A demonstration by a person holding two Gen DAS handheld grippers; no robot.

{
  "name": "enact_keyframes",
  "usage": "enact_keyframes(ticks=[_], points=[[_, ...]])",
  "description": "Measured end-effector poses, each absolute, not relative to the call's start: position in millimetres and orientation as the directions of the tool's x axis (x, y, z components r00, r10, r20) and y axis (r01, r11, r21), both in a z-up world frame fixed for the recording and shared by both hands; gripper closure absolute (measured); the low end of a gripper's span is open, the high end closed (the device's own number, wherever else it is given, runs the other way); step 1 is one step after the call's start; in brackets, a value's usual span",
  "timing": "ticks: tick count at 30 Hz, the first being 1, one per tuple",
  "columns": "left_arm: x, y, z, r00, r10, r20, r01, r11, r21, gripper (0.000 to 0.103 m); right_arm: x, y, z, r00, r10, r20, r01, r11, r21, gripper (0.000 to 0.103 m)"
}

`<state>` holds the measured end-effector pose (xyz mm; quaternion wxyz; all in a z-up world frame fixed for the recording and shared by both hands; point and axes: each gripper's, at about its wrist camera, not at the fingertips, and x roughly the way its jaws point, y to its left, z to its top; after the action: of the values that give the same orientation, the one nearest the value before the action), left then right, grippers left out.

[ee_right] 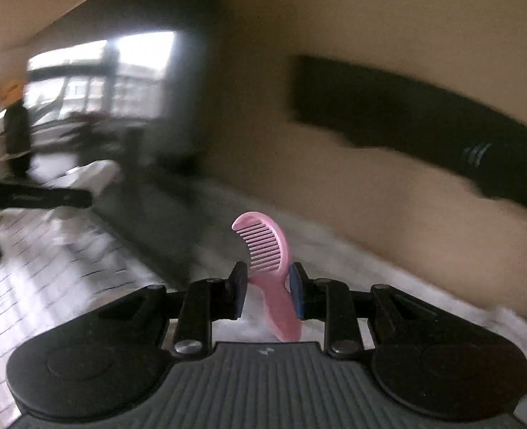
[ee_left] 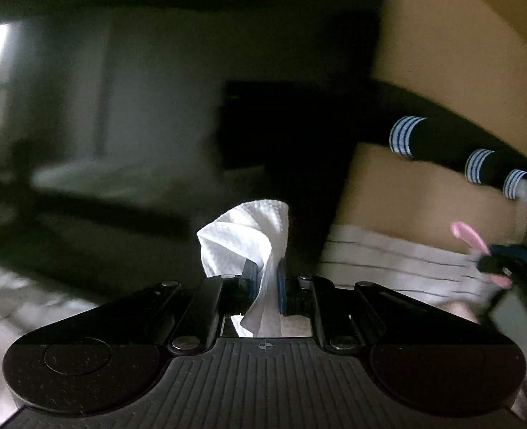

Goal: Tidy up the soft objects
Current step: 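Carry the tissue with the left gripper while the right gripper carries the comb to the pink box, then open both grippers to drop the tissue and comb into the pink box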

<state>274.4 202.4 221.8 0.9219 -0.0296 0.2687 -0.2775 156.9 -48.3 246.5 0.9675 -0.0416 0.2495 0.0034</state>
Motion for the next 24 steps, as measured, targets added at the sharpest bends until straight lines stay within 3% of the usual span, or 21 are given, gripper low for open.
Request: enact_keyframes(ticks=[7, 13, 19, 24], points=[[249.9, 79.7, 223.7, 0.545, -0.691, -0.475, 0.679, 0.696, -0.234, 0.090, 111.5, -150.6, 251.6, 0.874, -0.187, -0.448, 0.182, 0.982, -0.054, 0.078], [247.7, -13.2, 186.3, 0.384, -0.754, -0.533, 0.743, 0.595, -0.306, 0.090, 81.7, -206.4, 232.8, 0.845, -0.268, -0.463, 0.284, 0.958, -0.036, 0.078], [241.0, -63.1, 120.4, 0.275, -0.737, -0.617, 0.695, 0.596, -0.402, 0.087, 79.1, -235.3, 181.0, 0.802, -0.238, -0.548, 0.315, 0.948, 0.049, 0.078], [231.4, -94.5, 70.3, 0.234, -0.589, -0.774, 0.664, 0.678, -0.315, 0.084, 95.5, -243.4, 133.3, 0.780, -0.209, -0.591, 0.317, 0.945, 0.085, 0.077]])
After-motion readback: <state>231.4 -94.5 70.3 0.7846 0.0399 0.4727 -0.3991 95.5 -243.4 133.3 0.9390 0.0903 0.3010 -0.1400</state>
